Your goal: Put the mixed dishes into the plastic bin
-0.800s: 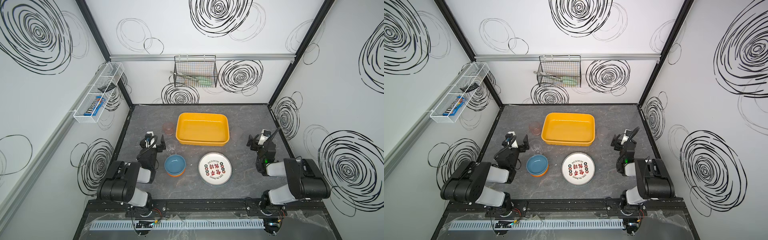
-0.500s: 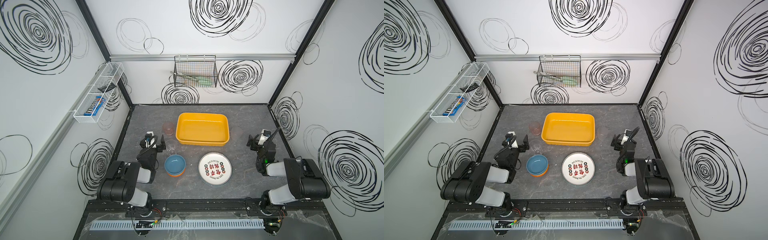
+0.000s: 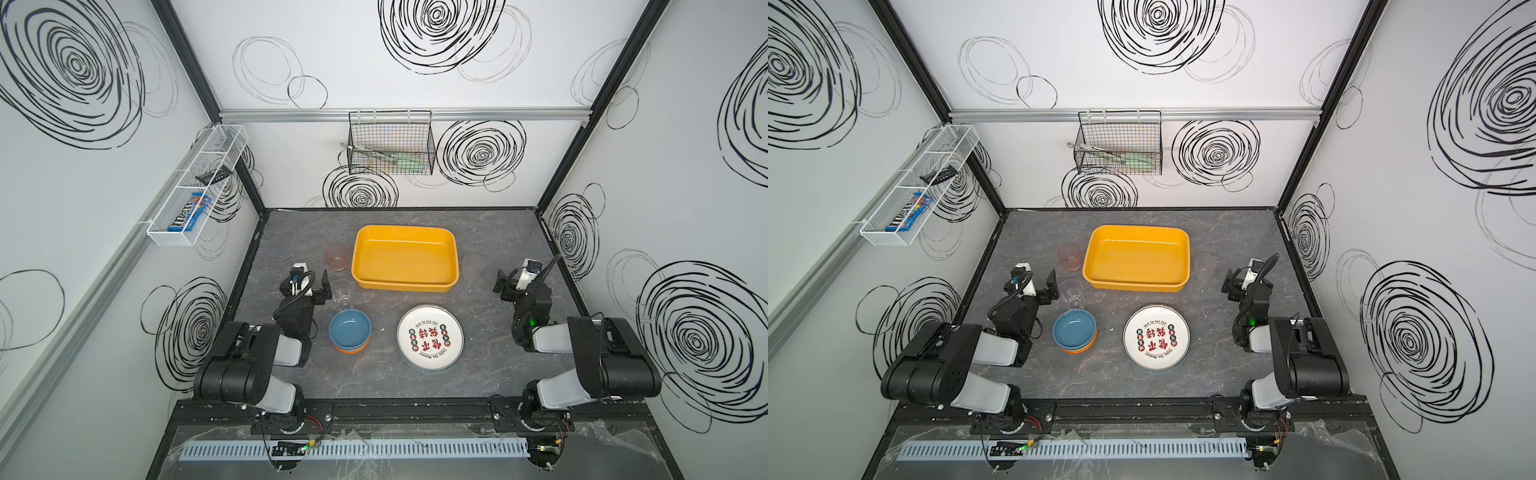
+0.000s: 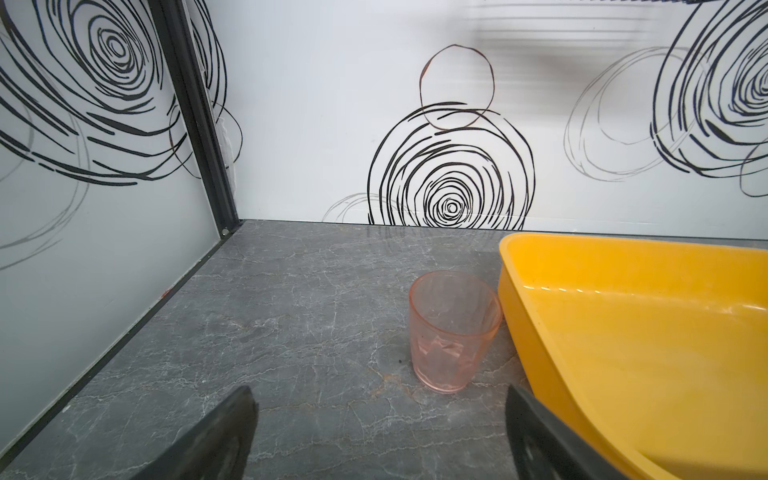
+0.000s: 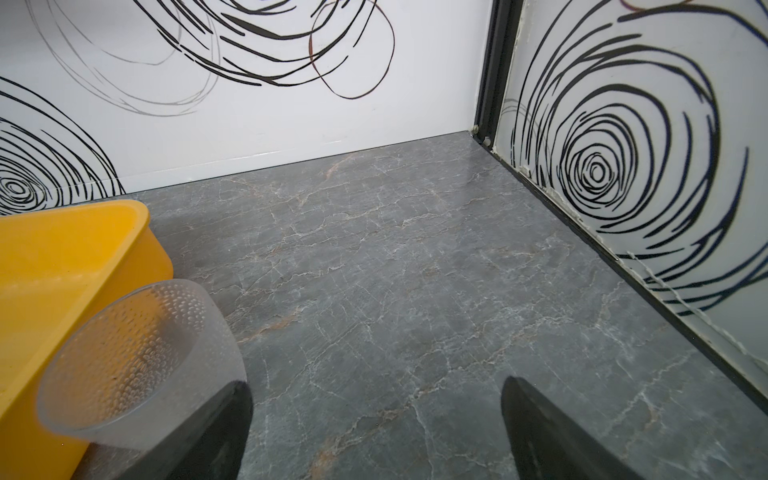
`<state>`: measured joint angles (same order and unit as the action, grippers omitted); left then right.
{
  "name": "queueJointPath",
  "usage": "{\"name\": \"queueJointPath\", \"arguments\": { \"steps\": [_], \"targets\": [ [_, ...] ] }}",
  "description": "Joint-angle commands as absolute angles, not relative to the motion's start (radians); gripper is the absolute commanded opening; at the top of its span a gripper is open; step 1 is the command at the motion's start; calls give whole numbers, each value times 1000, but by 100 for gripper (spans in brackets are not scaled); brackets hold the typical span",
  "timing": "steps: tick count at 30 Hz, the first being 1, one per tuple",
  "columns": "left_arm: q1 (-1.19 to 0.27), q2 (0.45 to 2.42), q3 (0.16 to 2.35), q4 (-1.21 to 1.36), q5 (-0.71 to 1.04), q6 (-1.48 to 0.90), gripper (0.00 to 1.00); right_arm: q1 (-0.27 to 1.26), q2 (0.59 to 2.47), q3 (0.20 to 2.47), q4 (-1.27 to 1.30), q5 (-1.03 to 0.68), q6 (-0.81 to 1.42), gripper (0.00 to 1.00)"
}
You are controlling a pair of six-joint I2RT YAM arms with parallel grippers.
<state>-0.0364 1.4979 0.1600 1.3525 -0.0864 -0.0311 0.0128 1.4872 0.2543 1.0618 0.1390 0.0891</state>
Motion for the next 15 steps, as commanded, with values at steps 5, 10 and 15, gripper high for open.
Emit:
{"name": "queueJointPath", "arguments": {
  "steps": [5,10,15],
  "targets": [
    [-34,1496,171,1400,-75,-35,96,8,1466,253,1095,141,95,97],
    [-35,1494,172,1398,-80,-34,96,8,1467,254,1094,141,95,97],
    [-36,1442,183,1330,-122,-52,96,12,1452,254,1087,163,95,97]
  ]
}}
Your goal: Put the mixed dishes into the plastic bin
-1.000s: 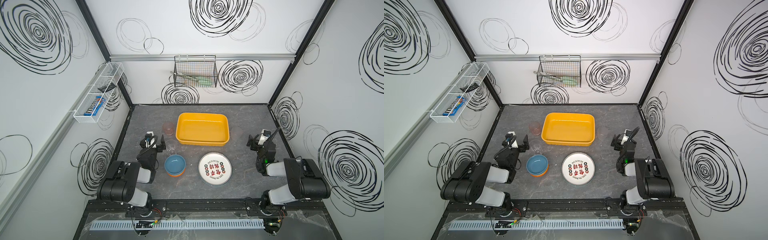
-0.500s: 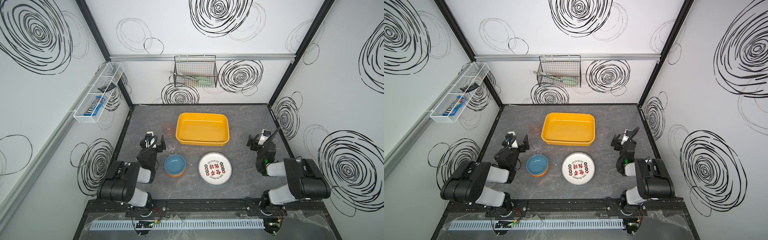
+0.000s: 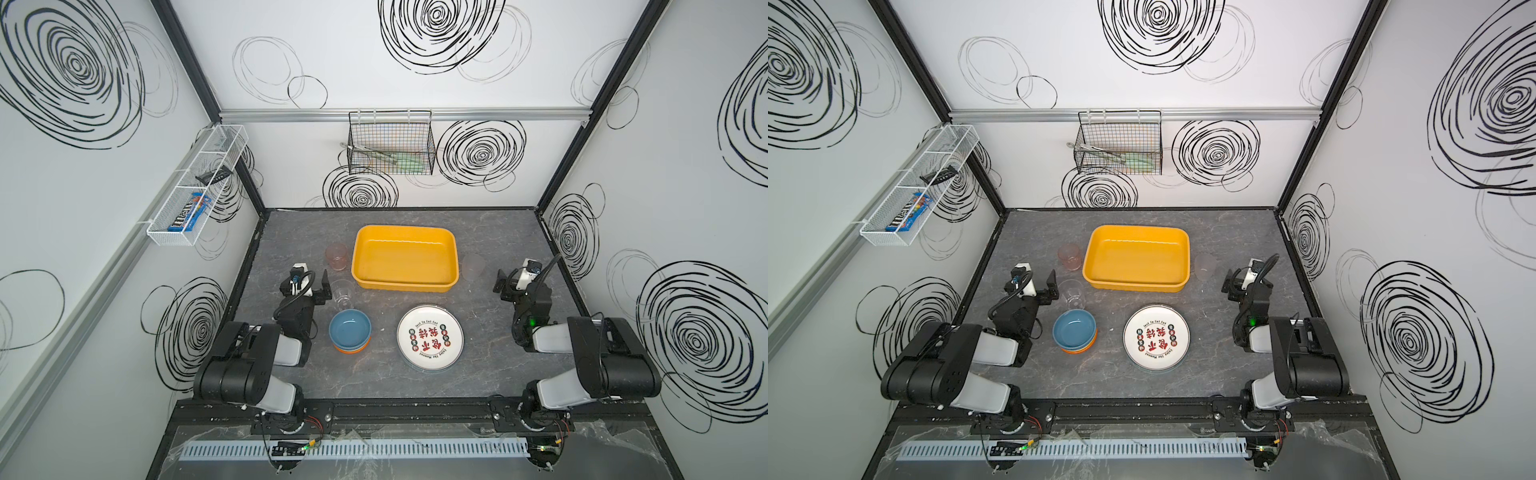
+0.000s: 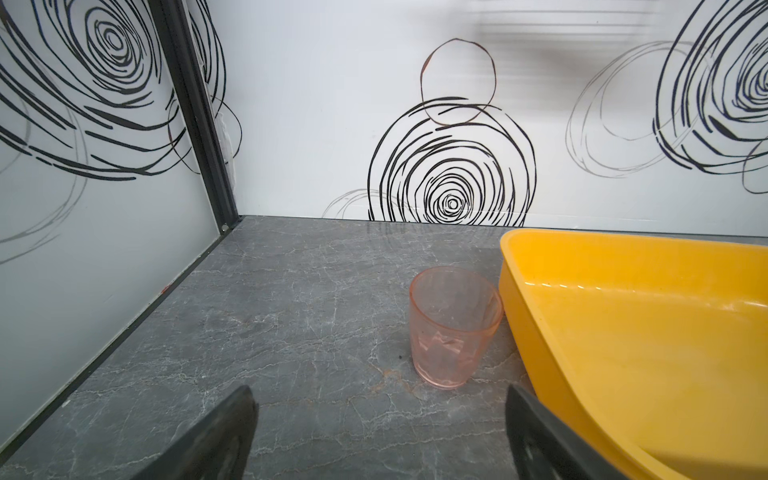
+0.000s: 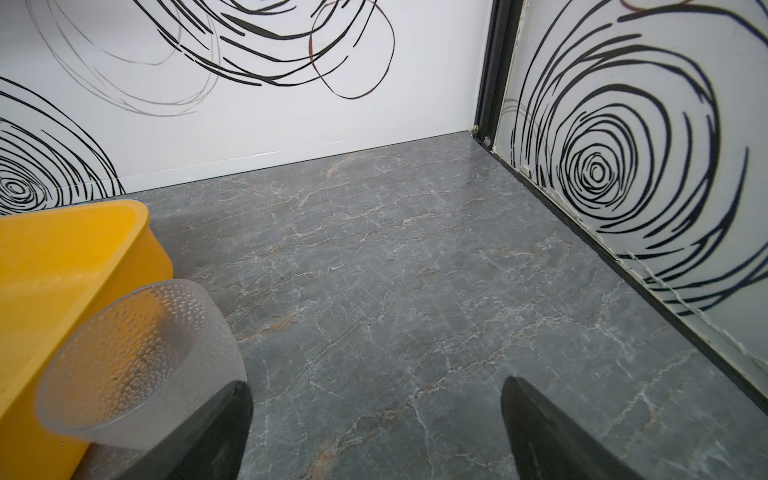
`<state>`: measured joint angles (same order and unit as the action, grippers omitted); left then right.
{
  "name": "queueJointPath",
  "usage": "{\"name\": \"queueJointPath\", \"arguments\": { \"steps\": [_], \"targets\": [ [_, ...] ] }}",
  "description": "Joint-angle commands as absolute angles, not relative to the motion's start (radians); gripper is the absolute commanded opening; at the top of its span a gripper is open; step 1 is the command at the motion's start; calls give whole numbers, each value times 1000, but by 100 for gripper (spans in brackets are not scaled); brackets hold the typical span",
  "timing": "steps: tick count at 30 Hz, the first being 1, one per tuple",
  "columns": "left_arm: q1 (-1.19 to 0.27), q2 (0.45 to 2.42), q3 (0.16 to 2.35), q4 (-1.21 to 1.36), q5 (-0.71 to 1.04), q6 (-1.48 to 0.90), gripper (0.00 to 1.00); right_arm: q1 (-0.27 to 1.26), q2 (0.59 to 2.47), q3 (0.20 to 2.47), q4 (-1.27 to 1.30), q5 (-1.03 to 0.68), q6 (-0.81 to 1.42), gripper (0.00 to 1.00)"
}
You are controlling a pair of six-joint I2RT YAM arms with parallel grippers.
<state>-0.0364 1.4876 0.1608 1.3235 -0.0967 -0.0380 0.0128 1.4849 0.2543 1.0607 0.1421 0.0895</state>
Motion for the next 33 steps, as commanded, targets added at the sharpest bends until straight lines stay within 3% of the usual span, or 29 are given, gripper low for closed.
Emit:
{"name": "queueJointPath", "arguments": {
  "steps": [1,7,16,25,27,29,33],
  "targets": [
    [-35,1426,188,1306,-121,-50,96,13,1437,276,1027,159,101,97],
    [-55,1284,260,1066,-245,-64,96,47,1311,379,766,202,85,97],
    [-43,1156,478,636,-299,-209,96,42,1148,451,583,21,199,97],
    [-9,1079,586,405,-105,-489,96,28,1053,519,451,26,370,97],
    [3,1063,586,430,13,-541,96,-3,1031,522,417,-57,457,97],
    [20,1053,558,505,109,-638,96,-34,992,508,334,-21,672,97],
    [64,1088,534,647,374,-801,96,-113,966,465,410,-221,751,98]
  ]
}}
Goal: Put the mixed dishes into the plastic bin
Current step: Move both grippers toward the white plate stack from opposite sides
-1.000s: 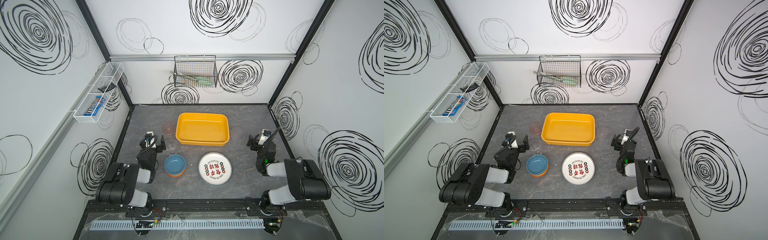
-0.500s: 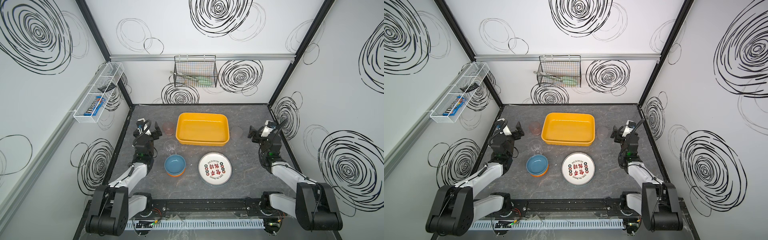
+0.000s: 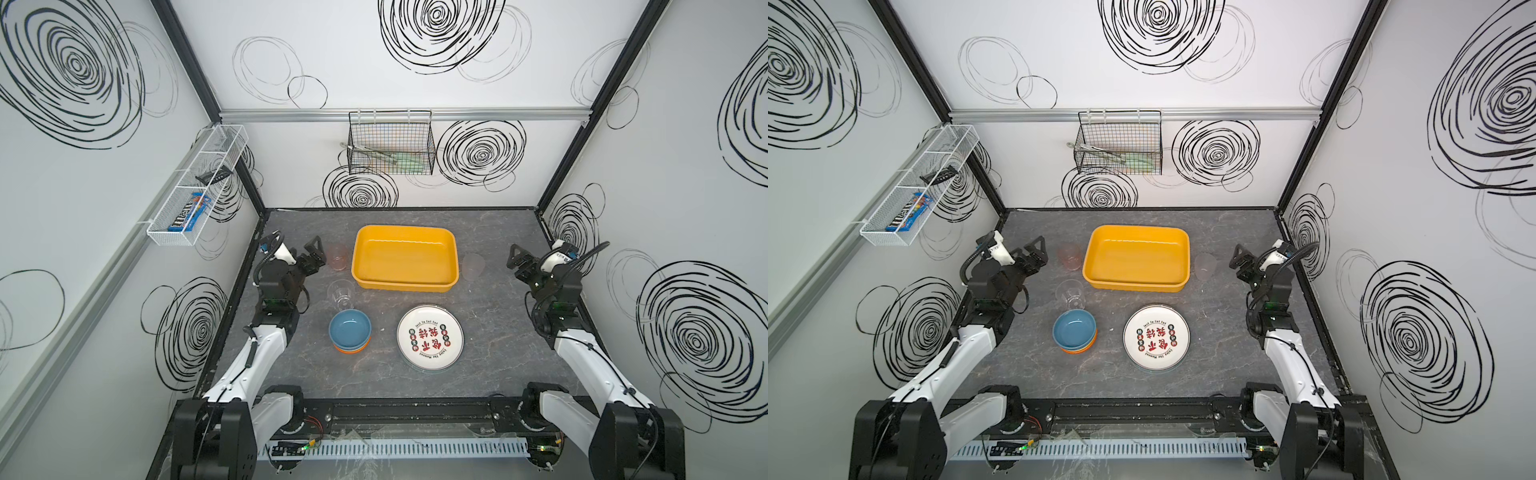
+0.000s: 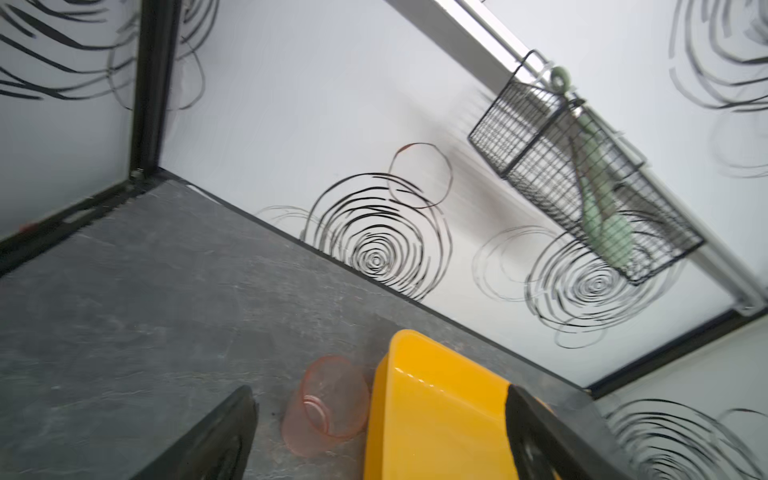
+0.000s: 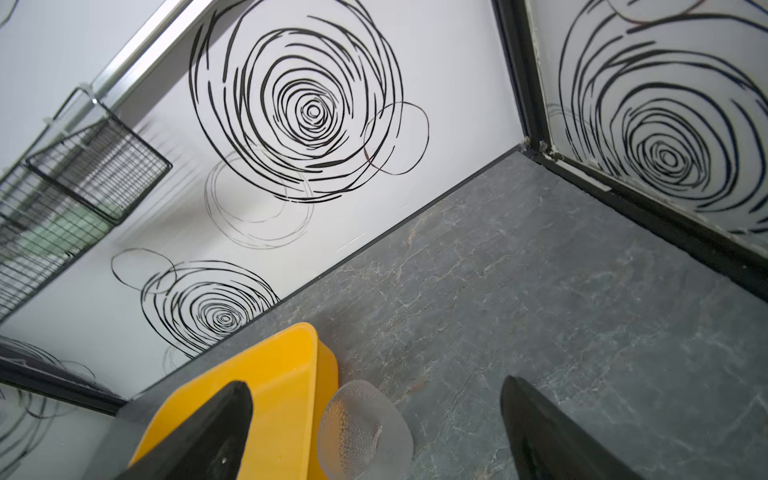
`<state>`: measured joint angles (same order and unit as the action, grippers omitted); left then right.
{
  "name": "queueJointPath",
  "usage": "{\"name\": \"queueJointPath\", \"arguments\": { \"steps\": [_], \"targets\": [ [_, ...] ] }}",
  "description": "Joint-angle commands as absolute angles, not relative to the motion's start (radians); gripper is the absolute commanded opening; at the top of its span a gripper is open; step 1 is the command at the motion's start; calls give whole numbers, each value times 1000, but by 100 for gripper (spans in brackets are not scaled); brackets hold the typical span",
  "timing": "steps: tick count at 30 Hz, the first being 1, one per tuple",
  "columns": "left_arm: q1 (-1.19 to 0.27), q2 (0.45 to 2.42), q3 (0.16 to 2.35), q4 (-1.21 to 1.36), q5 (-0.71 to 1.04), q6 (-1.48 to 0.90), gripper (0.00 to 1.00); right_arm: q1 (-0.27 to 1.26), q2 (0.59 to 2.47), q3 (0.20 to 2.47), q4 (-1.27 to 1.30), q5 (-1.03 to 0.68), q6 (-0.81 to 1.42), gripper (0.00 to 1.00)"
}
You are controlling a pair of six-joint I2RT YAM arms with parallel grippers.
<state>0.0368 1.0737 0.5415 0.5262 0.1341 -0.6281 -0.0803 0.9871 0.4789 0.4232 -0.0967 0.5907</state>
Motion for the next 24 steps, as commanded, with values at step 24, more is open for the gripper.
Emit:
{"name": "queueJointPath", "arguments": {
  "steps": [24],
  "targets": [
    [-398,1224,929,-371,485,-544,81,-60,1003,737,-470,-493,535,64]
  ]
}}
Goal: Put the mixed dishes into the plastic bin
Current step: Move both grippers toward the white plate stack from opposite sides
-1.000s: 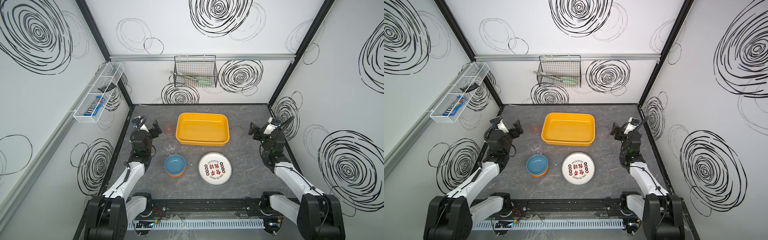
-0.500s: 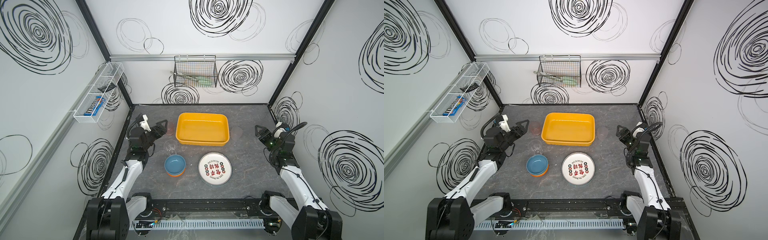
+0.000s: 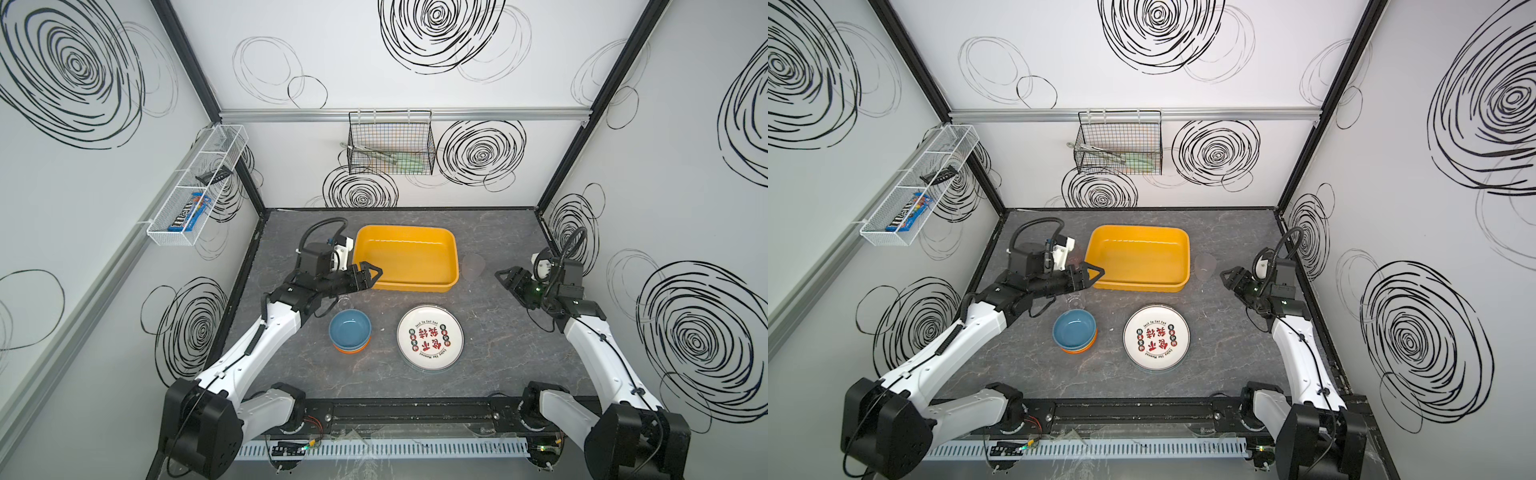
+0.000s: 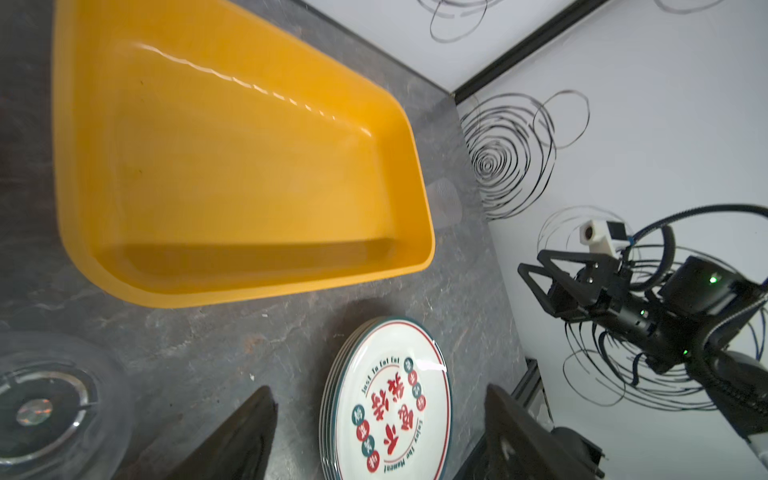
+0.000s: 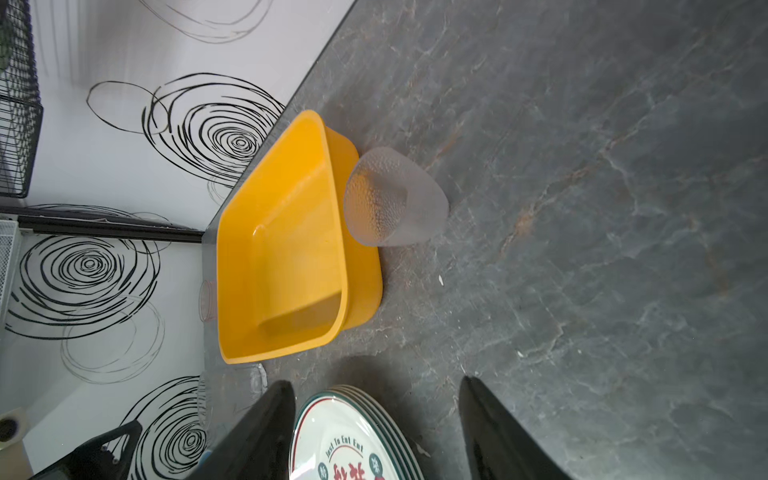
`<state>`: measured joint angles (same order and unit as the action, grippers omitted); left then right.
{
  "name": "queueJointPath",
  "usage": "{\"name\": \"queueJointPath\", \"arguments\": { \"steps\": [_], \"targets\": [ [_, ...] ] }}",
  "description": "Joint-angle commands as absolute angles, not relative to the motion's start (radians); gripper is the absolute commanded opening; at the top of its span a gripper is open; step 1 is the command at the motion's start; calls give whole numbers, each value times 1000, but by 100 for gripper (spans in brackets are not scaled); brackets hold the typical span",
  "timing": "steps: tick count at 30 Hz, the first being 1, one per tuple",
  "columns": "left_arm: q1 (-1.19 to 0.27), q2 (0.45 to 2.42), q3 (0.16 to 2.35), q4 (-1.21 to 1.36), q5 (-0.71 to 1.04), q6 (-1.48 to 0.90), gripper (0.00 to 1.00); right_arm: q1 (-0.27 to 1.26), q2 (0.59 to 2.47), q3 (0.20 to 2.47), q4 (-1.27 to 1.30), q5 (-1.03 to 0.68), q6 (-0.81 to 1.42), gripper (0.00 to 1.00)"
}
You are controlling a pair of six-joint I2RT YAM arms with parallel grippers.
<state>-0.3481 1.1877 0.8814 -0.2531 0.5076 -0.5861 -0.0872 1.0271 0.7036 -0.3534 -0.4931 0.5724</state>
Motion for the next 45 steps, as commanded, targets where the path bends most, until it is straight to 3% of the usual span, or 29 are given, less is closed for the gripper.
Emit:
{"name": "queueJointPath", "arguments": {
  "steps": [1,6,11,18,38,45],
  "targets": [
    [-420,1241,937,-390,479,-543,80,-48,1007,745,-490,-483,524,63],
    [-540,1303,948,-436,371,-570,78,68,1052,789,-607,-356,471,55],
    [-637,1360,951,-433,296,-604,74,155,1072,753,-601,-348,498,50],
    [-742,1450,955,-430,202,-644,68,270,1089,732,-584,-288,552,50],
    [-799,1561,934,-362,230,-680,53,356,1189,716,-561,-287,593,49],
    [-808,1574,931,-355,235,-685,52,357,1190,715,-560,-290,597,49]
  ]
}}
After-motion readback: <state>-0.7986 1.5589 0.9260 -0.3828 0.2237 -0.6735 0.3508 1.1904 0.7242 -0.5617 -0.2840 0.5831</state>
